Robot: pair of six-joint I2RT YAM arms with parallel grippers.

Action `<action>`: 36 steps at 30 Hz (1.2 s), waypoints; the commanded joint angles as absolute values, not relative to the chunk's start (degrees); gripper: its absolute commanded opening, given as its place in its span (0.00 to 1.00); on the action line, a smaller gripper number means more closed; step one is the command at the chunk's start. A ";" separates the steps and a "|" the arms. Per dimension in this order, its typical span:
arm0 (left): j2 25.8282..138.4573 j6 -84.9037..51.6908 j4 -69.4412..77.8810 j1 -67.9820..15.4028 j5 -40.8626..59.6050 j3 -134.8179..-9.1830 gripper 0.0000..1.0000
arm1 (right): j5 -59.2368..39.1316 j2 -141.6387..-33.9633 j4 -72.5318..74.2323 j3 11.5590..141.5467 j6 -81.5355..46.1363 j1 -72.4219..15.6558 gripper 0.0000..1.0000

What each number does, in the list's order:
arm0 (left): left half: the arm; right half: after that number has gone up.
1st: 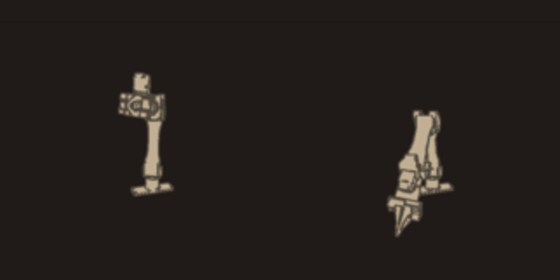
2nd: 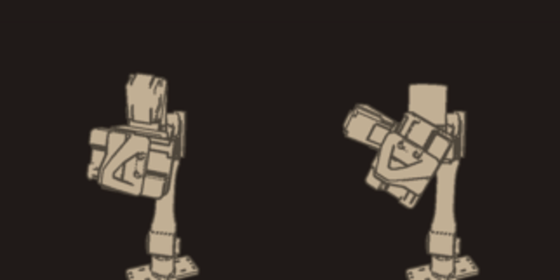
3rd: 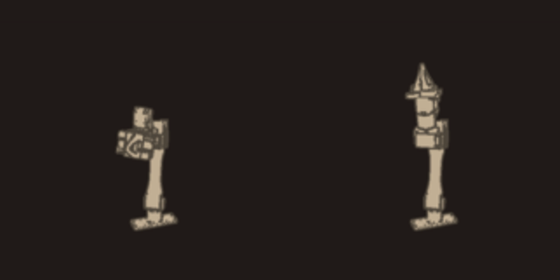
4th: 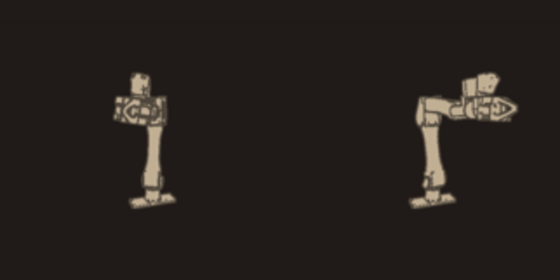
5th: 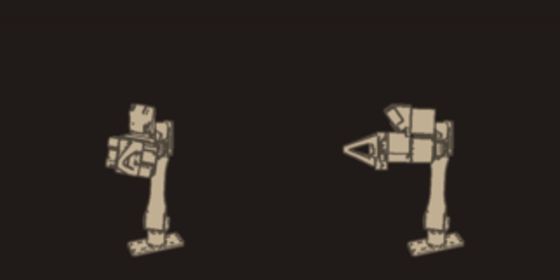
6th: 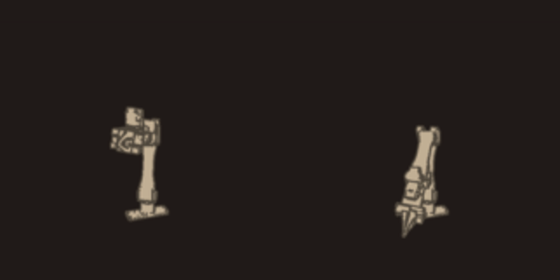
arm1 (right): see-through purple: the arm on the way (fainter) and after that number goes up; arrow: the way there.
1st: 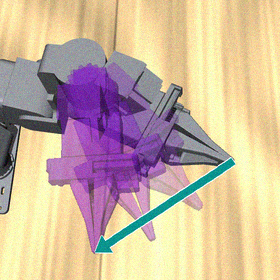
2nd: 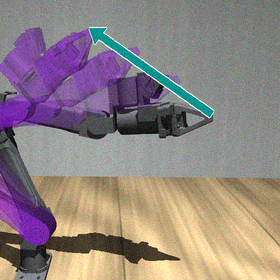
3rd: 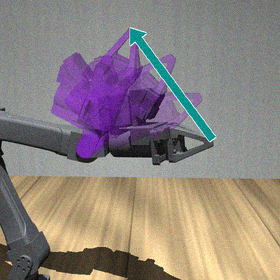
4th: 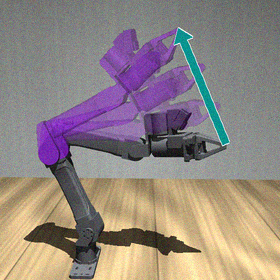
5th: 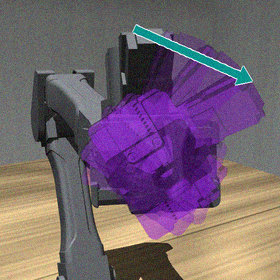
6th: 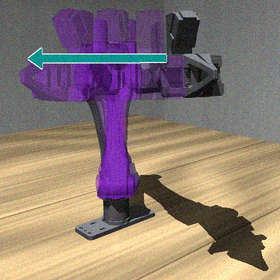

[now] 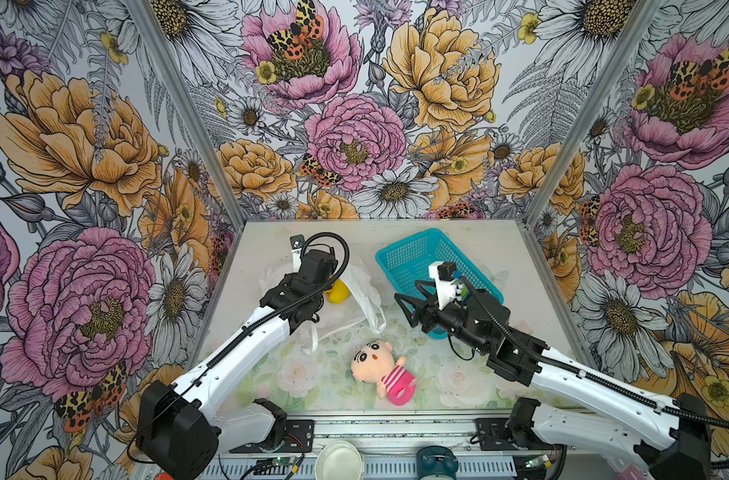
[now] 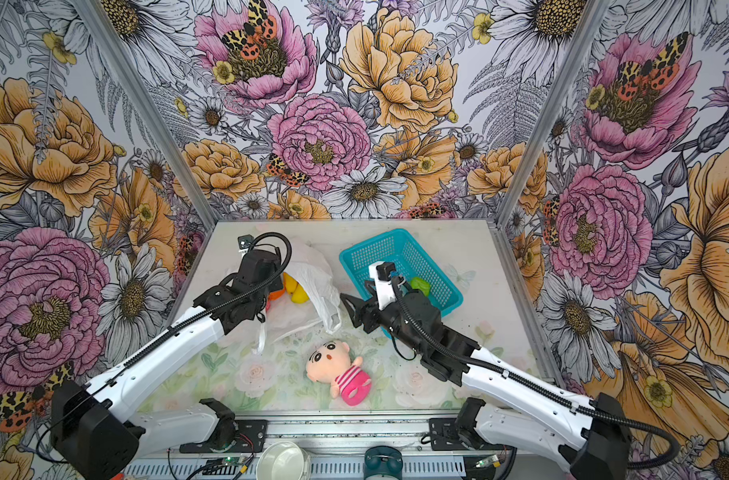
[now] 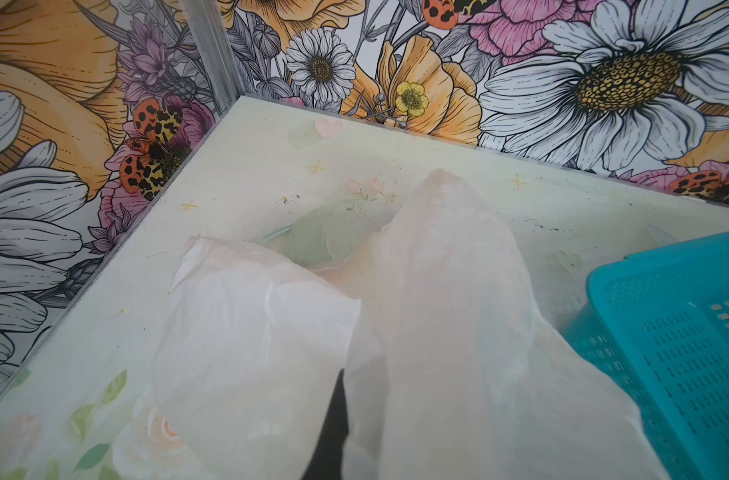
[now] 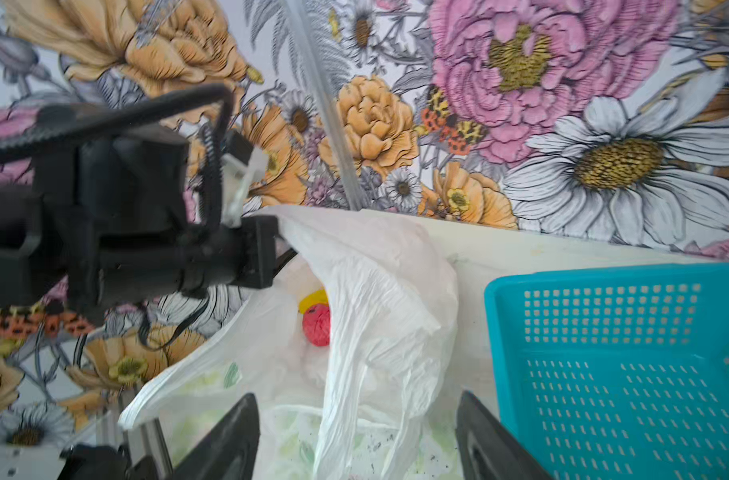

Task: Untie the knot of the plastic bag and take out the fruit
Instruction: 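Move the right gripper back over the doll into the bag opening, then lower the right gripper onto the long yellow mango and grasp it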

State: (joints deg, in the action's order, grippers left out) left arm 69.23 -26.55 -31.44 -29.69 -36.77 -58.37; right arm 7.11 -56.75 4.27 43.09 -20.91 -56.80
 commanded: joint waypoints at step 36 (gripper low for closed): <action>68.37 -26.30 -30.41 -29.88 -35.05 -58.53 0.00 | 28.09 -114.17 6.06 74.23 -30.14 -66.21 0.38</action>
